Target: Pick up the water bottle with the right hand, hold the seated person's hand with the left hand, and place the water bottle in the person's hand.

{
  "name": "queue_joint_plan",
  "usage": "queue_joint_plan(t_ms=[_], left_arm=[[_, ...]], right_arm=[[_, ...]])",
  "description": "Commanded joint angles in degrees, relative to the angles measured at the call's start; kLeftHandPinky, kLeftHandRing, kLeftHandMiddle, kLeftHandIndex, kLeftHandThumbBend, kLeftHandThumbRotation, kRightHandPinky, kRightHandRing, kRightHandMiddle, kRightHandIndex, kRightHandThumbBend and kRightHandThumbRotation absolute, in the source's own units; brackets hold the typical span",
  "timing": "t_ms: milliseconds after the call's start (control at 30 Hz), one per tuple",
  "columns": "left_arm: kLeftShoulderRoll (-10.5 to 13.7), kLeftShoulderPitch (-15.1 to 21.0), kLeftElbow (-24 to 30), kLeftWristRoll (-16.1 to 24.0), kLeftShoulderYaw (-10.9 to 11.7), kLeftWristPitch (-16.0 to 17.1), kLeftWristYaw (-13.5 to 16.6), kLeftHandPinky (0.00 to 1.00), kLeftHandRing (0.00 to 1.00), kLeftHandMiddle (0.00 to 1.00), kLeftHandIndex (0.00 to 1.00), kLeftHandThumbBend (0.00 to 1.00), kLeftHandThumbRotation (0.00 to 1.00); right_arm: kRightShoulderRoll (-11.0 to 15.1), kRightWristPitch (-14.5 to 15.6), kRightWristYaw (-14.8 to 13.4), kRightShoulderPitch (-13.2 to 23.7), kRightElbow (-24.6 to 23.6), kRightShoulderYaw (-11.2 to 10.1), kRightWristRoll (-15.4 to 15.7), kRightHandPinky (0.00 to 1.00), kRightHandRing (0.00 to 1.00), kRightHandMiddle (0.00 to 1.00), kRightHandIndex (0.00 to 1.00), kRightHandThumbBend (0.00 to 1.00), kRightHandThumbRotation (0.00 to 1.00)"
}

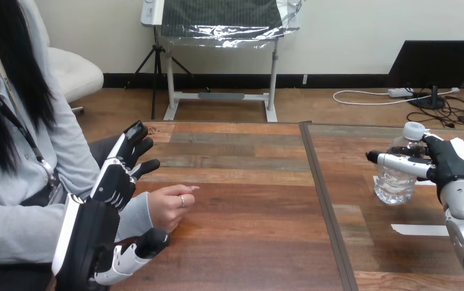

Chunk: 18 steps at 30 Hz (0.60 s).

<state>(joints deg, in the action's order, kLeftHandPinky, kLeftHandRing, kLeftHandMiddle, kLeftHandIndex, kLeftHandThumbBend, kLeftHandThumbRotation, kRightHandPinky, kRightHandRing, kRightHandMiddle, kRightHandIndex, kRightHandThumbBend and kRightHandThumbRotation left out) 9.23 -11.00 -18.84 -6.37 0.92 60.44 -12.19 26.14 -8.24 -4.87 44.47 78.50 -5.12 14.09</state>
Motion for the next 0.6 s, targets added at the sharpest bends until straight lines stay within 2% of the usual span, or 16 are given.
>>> queue_joint_plan(t_ms=[0,167,400,500,567], left_arm=[[0.3,0.8,3.6,-0.9,0.1,0.3,-0.3,0.82,0.92,0.94,0.92,1.00,0.73],[0.3,0.3,4.0,-1.3,0.1,0.3,-0.5,0.82,0.92,0.93,0.92,1.00,0.73],[0.4,0.2,4.2,-1.6,0.2,0.6,-0.8,0.82,0.91,0.93,0.91,1.00,0.73],[0.5,0.0,4.4,-2.0,0.1,0.7,-1.1,0.82,0.91,0.93,0.91,1.00,0.73],[0.6,0.0,4.4,-2.2,0.1,0.7,-1.3,0.82,0.91,0.92,0.91,1.00,0.72]], right_arm=[[-1.2,-0.4,-0.3,1.8,-0.3,0.4,0.4,0.74,0.81,0.84,0.87,0.86,0.29],[-1.3,0.0,-0.9,1.8,-0.2,0.9,1.1,0.74,0.81,0.84,0.86,0.87,0.30],[-1.5,-0.6,-1.3,1.4,-0.2,0.5,0.7,0.73,0.79,0.82,0.84,0.89,0.25],[-1.6,-0.7,-1.8,1.3,-0.2,0.4,0.7,0.72,0.78,0.81,0.83,0.89,0.22],[-1.7,-0.7,-2.0,1.3,-0.2,0.3,0.6,0.71,0.77,0.80,0.82,0.88,0.15]])
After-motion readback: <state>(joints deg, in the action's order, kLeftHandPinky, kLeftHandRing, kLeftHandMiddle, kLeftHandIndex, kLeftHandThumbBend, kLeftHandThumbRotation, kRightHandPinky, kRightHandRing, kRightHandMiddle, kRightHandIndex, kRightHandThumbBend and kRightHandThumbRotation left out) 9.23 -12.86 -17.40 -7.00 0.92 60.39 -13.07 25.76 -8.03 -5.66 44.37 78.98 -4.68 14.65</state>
